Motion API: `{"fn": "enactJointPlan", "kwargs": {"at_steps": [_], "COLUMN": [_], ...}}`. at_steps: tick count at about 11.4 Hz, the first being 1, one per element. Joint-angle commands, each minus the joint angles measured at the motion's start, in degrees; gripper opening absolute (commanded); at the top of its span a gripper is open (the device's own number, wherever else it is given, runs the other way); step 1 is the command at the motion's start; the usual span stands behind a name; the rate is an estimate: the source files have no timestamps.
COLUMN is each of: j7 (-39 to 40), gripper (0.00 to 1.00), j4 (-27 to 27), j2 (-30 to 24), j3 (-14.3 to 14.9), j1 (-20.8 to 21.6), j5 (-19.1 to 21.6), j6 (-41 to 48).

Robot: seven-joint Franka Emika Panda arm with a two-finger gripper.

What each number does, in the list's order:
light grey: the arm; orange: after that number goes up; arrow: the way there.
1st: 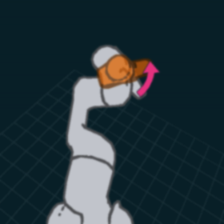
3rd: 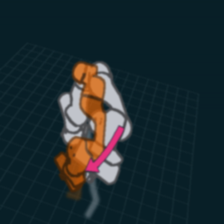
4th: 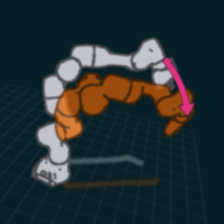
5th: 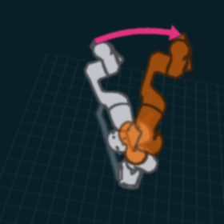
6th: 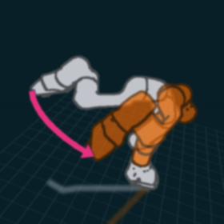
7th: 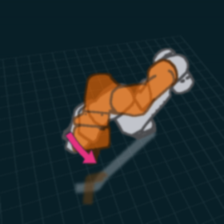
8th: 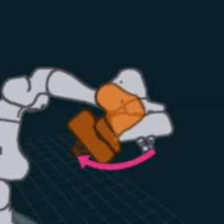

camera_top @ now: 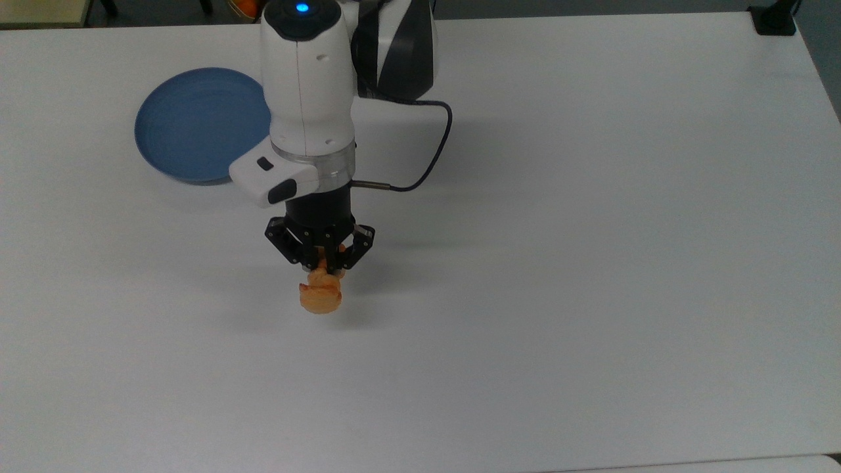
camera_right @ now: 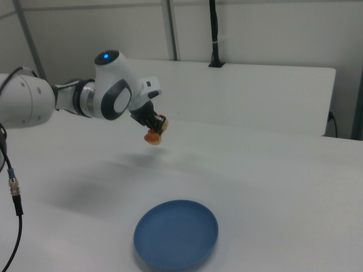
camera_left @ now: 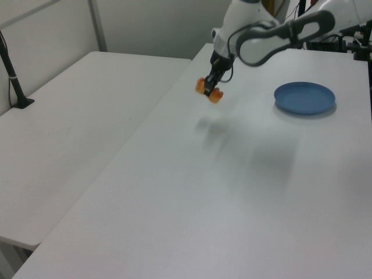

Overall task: Put the bread on the table
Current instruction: 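Lower the held bread roll onto the bare table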

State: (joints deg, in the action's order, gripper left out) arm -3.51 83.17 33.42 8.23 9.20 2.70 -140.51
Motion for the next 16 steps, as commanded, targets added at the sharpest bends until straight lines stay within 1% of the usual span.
{"fn": "enactJointPlan", "kwargs": {"at_steps": [1, 4, 5, 7, 8, 10, 11, 12, 13, 14, 16], "j7": [-0.27, -0.18, -0.09, -0.01, -0.18, -0.27, -0.27, -0.36, -0.36, -0.44, -0.44], "gripper": [0.17, 0.18, 0.21, 0.31, 0.41, 0.65, 0.74, 0.87, 0.92, 1.00, 1.00], "j4": [-1.52, -1.52, -1.52, -1.43, -1.43, -1.35, -1.35, -1.35, -1.26, -1.17, -1.17], "j2": [4.01, 6.83, 7.62, 8.94, 9.21, 9.30, 9.30, 9.30, 9.30, 9.21, 9.21], "j3": [-1.11, -1.63, -1.72, -1.72, -1.72, -1.72, -1.72, -1.72, -1.72, -1.72, -1.72], "j1": [0.03, 0.12, 0.12, 0.12, 0.12, 0.12, 0.12, 0.03, 0.03, 0.12, 0.12], "j5": [0.81, 0.46, 0.37, 0.28, 0.28, 0.20, 0.20, 0.20, 0.20, 0.20, 0.11], "j6": [-5.46, -9.59, -10.21, -10.83, -11.53, -11.54, -11.54, -11.54, -11.54, -11.54, -11.54]}}
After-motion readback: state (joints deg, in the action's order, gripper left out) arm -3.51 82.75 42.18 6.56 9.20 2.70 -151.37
